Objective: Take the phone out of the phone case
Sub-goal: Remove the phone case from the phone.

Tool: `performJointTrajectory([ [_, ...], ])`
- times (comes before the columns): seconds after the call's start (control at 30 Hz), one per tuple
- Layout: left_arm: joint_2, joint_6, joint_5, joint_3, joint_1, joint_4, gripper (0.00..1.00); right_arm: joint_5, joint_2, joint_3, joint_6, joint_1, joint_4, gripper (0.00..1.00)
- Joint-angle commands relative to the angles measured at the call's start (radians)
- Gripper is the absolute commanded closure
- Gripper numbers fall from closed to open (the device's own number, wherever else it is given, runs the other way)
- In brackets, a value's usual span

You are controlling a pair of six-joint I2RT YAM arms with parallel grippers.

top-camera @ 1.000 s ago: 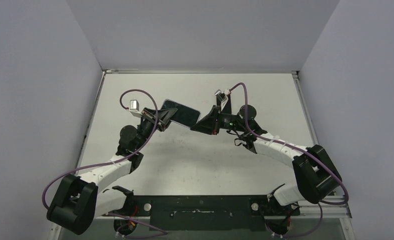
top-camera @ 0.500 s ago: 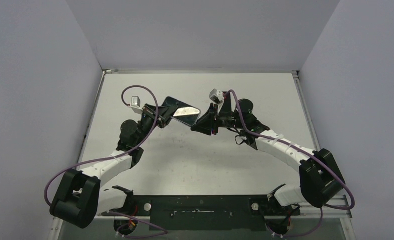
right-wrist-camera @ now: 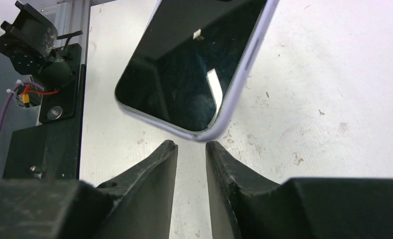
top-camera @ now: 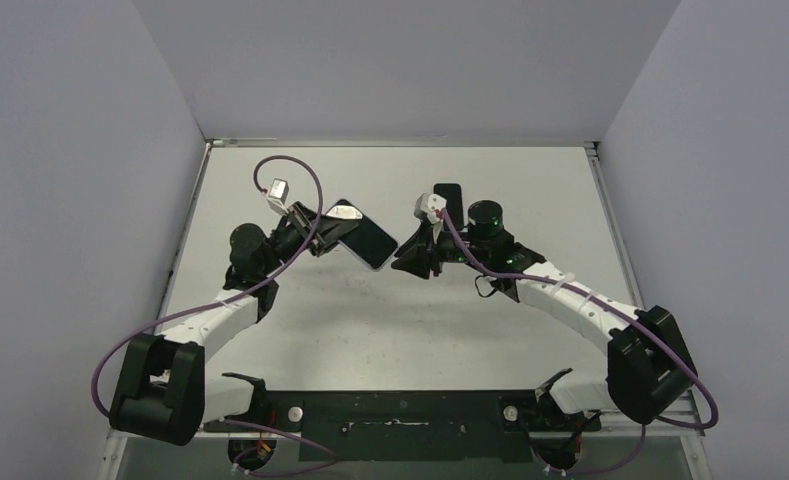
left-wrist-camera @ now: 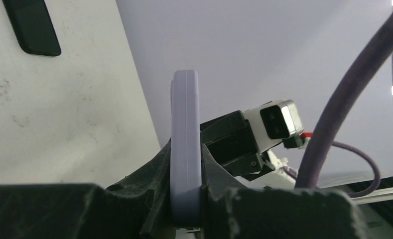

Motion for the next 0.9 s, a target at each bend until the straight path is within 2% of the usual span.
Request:
performJointTrajectory([
  [0.0,-0.023,0.236,0.248,0.129,0.057,-0.067,1.0,-0.016,-0.117,0.001,-0.081,-0.021,-0.114,0.66],
  [0.13,-0.021,0.541,0.378,0.255,0.055,-0.297,1.0,-0.044,-0.155,-0.012,-0.058,-0.022,-0.128,0.58],
  [0.27,-0.003,0.722,0.491,0.335,0.051,-0.454,1.0,-0.121,-0.141,0.004,-0.027,-0.016,-0.113,0.5],
  [0.43,0.018,0.775,0.595,0.374,0.034,-0.481,1.0,-0.207,-0.084,0.071,-0.066,-0.005,-0.183,0.43],
  [0.57,0.024,0.795,0.616,0.39,0.023,-0.497,1.0,-0.231,-0.039,0.126,-0.142,0.029,-0.249,0.42],
  [0.73,0.032,0.798,0.636,0.407,-0.003,-0.491,1.0,-0.249,0.006,0.156,-0.168,0.051,-0.28,0.44],
  [0.87,0.037,0.791,0.649,0.411,-0.009,-0.491,1.0,-0.272,0.032,0.172,-0.194,0.062,-0.293,0.52],
])
